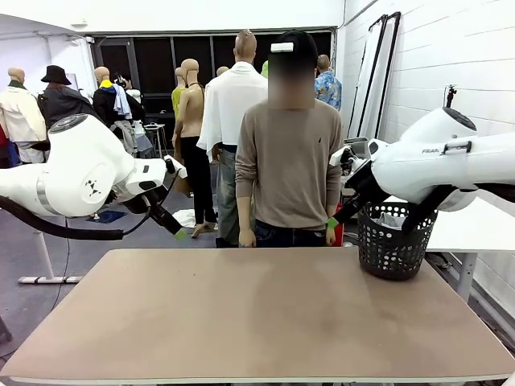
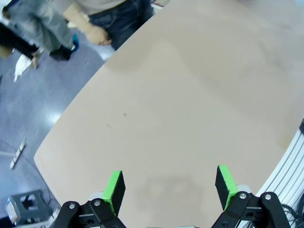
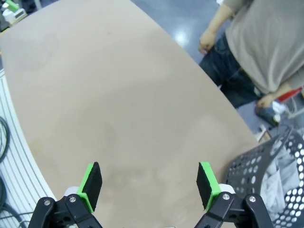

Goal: Fold the training pants.
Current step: Grab both ends of the Training pants handed by a person.

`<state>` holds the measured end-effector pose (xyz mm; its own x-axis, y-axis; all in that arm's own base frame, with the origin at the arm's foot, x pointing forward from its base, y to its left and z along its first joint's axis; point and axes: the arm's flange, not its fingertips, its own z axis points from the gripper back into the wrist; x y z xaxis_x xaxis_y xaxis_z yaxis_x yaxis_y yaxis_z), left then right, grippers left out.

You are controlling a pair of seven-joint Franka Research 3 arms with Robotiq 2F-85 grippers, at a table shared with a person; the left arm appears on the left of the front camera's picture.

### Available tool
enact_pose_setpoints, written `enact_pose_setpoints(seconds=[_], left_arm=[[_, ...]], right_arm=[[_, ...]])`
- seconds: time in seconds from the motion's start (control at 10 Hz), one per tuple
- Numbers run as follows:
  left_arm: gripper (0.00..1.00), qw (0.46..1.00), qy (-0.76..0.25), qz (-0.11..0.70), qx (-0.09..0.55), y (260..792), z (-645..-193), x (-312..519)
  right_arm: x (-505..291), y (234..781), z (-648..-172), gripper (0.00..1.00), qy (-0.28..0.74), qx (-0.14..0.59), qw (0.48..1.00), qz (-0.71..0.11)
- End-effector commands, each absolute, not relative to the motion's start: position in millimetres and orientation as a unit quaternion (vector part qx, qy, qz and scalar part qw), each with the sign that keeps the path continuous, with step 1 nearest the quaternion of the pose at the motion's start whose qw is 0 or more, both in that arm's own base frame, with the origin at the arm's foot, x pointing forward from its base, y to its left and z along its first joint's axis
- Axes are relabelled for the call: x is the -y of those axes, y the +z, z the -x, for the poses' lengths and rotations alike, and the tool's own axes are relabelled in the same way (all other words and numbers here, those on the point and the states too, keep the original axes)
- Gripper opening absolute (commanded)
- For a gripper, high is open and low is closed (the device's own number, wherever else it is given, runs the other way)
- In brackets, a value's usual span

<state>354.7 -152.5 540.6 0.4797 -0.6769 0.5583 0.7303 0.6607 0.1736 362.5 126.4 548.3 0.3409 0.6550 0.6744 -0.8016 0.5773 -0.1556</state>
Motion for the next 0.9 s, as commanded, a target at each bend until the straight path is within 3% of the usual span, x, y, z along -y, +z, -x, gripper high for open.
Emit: enact_pose_setpoints(seconds=[0.0, 0.4, 0.8], left_arm=[[1.0, 0.835, -0.451, 0.073, 0.306, 535.4, -350.5, 140.3], [1.0, 0.787, -0.523, 0.122, 0.303, 534.1, -335.9, 128.3], [1.0, 0.776, -0.554, 0.101, 0.283, 532.1, -325.3, 128.4]], right_arm=[[-116.3, 537.7, -361.8, 1.0, 0.49, 0.385, 0.77, -0.138], [-110.5, 535.2, -360.4, 1.0, 0.558, 0.392, 0.718, -0.14], [-113.0, 528.1, -359.1, 1.0, 0.578, 0.389, 0.705, -0.13]])
